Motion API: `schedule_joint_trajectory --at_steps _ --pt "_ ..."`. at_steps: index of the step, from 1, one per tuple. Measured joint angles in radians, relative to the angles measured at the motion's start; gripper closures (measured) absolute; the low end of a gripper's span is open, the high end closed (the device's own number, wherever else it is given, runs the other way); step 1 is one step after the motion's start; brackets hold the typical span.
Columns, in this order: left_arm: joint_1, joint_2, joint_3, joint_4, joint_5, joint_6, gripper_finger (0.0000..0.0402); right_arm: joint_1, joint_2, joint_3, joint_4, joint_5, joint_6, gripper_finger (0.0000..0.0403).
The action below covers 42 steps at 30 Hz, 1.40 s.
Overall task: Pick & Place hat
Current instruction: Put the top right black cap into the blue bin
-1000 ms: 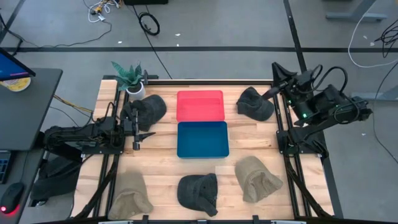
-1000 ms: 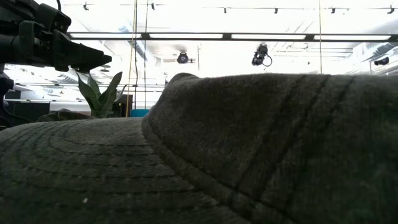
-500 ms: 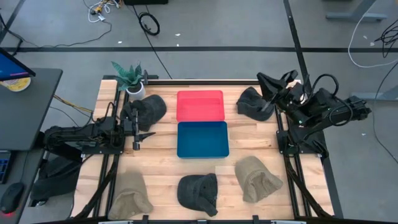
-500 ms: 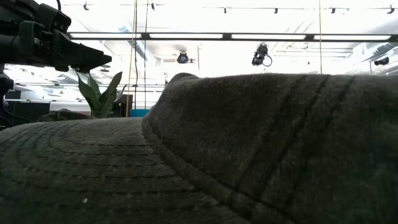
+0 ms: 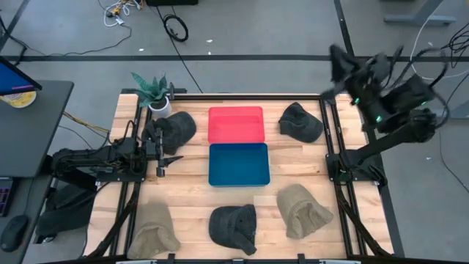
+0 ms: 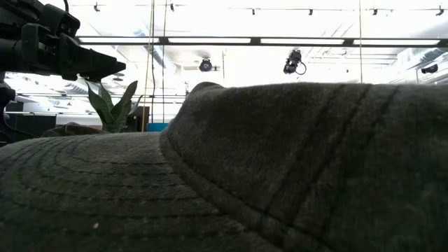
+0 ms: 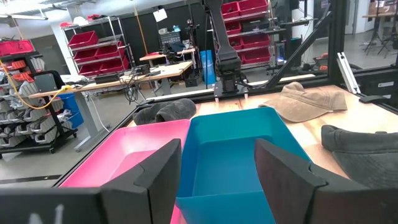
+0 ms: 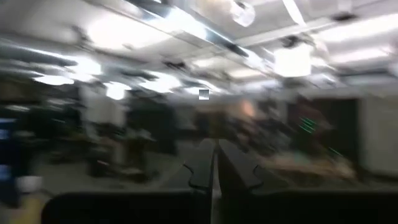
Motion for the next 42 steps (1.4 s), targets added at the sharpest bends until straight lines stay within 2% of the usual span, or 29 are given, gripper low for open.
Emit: schedule_joint_trajectory --at_steps 6,7,9,18,21,26,28,33,37,42 --pt "0.000 0.000 0.000 0.000 0.000 0.000 0.0195 -0.030 0.067 0.159 -0.026 0.501 -0.042 0.0376" --pt "0.000 0.000 0.000 0.000 0.000 0.000 0.0195 -0.031 0.075 0.174 -0.027 0.549 -0.057 0.0376" --pt "0.000 0.000 0.000 0.000 0.000 0.000 0.0195 -0.028 0.076 0.179 -0.033 0.556 -0.118 0.0376" --pt "0.000 0.000 0.000 0.000 0.000 0.000 0.0195 -0.056 0.115 0.180 0.049 0.542 -0.232 0.0376" --pt "0.000 0.000 0.000 0.000 0.000 0.000 0.0195 -0.098 0.120 0.196 0.088 0.425 -0.359 0.0376" --pt "0.000 0.000 0.000 0.000 0.000 0.000 0.0195 -0.116 0.115 0.206 0.093 0.164 -0.603 0.0376" --pt "0.000 0.000 0.000 0.000 0.000 0.000 0.0195 -0.116 0.117 0.206 0.091 0.107 -0.622 0.0376" --pt "0.000 0.000 0.000 0.000 0.000 0.000 0.0195 -0.116 0.140 0.206 0.089 -0.084 -0.512 0.0376" --pt "0.000 0.000 0.000 0.000 0.000 0.000 0.0195 -0.116 0.166 0.206 0.085 -0.064 -0.496 0.0376" --pt "0.000 0.000 0.000 0.000 0.000 0.000 0.0195 -0.146 0.217 0.236 0.079 0.090 -0.560 0.0376"
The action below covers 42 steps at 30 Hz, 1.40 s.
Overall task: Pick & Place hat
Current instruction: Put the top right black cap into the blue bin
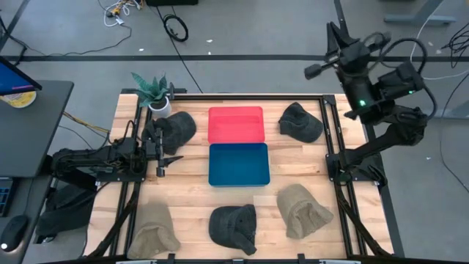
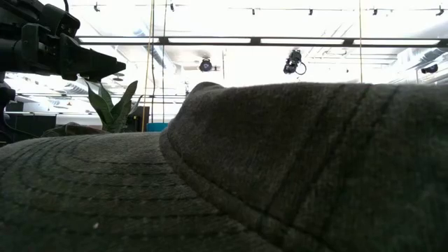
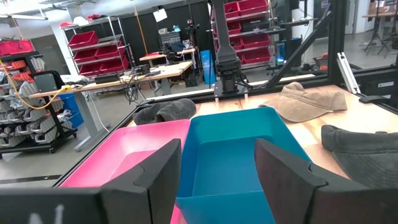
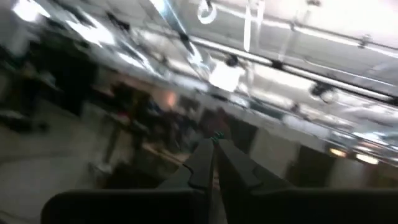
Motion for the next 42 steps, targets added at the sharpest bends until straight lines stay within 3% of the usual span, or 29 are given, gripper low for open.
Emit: schedule_joint_trajectory --at_steps 5,8,19,23,27,34,42 --pt "0.000 0.000 0.000 0.000 0.000 0.000 0.0195 -0.077 0.061 0.084 -0.045 0.222 -0.069 0.0376" --pt "0.000 0.000 0.000 0.000 0.000 0.000 0.0195 -0.120 0.072 0.122 -0.188 0.245 0.014 0.0376" --pt "0.000 0.000 0.000 0.000 0.000 0.000 0.0195 -0.254 0.081 0.129 -0.327 0.295 0.174 0.0376" --pt "0.000 0.000 0.000 0.000 0.000 0.000 0.0195 -0.288 0.080 0.130 -0.345 0.211 0.256 0.0376" --pt "0.000 0.000 0.000 0.000 0.000 0.000 0.0195 -0.322 0.079 0.130 -0.455 0.057 0.461 0.0376" --pt "0.000 0.000 0.000 0.000 0.000 0.000 0.0195 -0.473 0.079 0.130 -0.933 -0.303 1.010 0.0376" --pt "0.000 0.000 0.000 0.000 0.000 0.000 0.0195 -0.608 0.080 0.130 -1.517 -0.485 1.416 0.0376"
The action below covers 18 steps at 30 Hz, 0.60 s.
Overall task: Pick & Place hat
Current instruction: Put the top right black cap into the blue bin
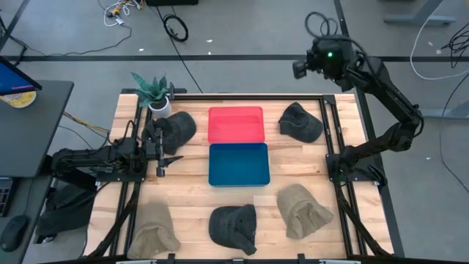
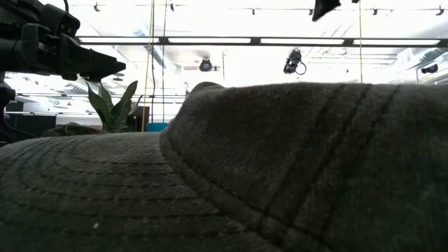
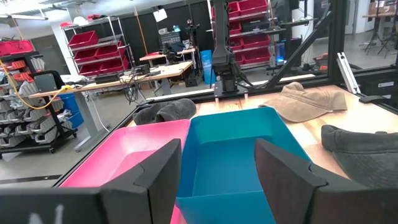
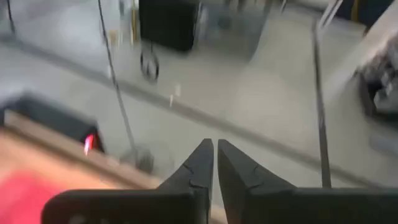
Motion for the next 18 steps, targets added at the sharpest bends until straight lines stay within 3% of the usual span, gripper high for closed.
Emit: schedule_joint_trajectory --at_steps 5,8,14,18 --pt "0.000 0.000 0.000 0.000 0.000 0.000 0.0195 -0.015 -0.001 -0.060 -0.176 -0.088 0.026 0.0376" --pt "0.000 0.000 0.000 0.000 0.000 0.000 0.0195 -0.015 -0.001 -0.131 -0.183 -0.125 -0.017 0.0376" --pt "0.000 0.000 0.000 0.000 0.000 0.000 0.0195 -0.016 0.000 -0.294 -0.161 -0.354 -0.194 0.0376" --pt "0.000 0.000 0.000 0.000 0.000 0.000 0.0195 -0.016 0.000 -0.390 -0.155 -0.386 -0.298 0.0376"
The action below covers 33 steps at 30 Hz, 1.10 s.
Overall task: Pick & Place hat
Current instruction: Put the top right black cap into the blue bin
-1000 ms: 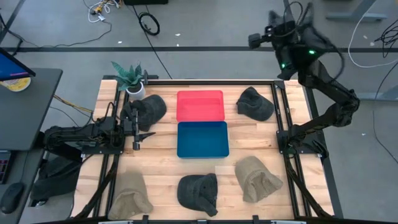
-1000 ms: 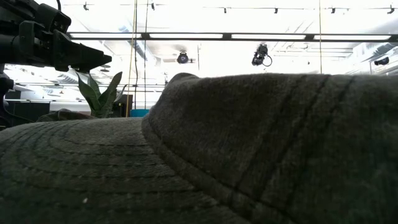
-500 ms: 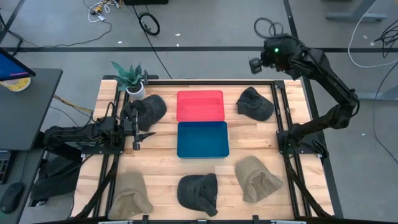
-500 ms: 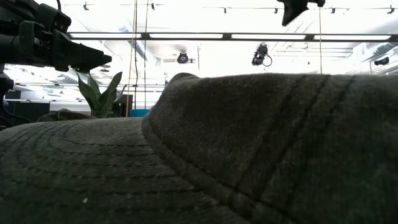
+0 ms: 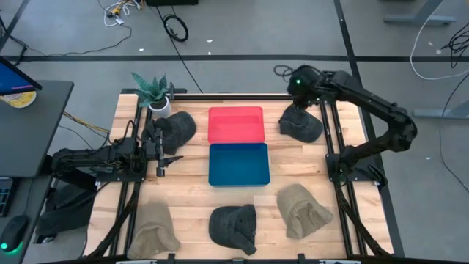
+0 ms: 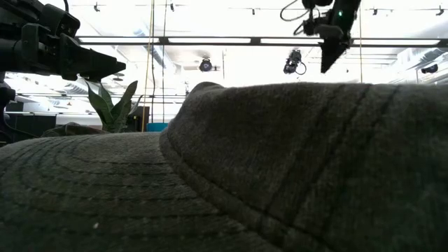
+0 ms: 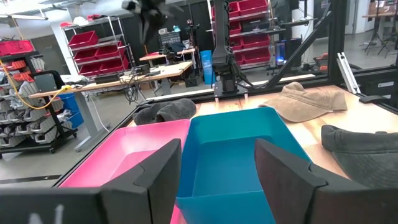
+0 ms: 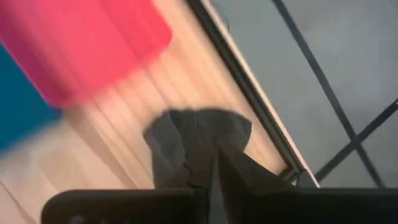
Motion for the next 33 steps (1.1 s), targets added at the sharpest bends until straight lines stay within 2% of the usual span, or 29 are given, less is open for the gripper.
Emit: schedule_joint_trajectory --at_steps 8,11,14,22,25,28,33 --pt "0.000 0.000 0.000 0.000 0.000 0.000 0.0195 -0.004 -0.001 -0.162 0.009 -0.001 -0.114 0.0374" --pt "0.000 0.000 0.000 0.000 0.000 0.000 0.0195 -0.006 -0.001 -0.212 0.040 -0.004 -0.129 0.0361" --pt "0.000 0.000 0.000 0.000 0.000 0.000 0.0195 -0.006 -0.001 -0.263 0.080 -0.007 -0.145 0.0328" --pt "0.000 0.000 0.000 0.000 0.000 0.000 0.0195 -0.011 0.000 -0.416 0.209 -0.008 -0.212 0.0195" --pt "0.000 0.000 0.000 0.000 0.000 0.000 0.0195 -0.015 0.000 -0.468 0.253 0.000 -0.220 0.0157" --pt "0.000 0.000 0.000 0.000 0.000 0.000 0.0195 -0.025 0.000 -0.523 0.287 0.001 -0.230 0.0139" --pt "0.000 0.000 0.000 0.000 0.000 0.000 0.0195 -0.040 0.000 -0.609 0.383 0.001 -0.246 0.0140"
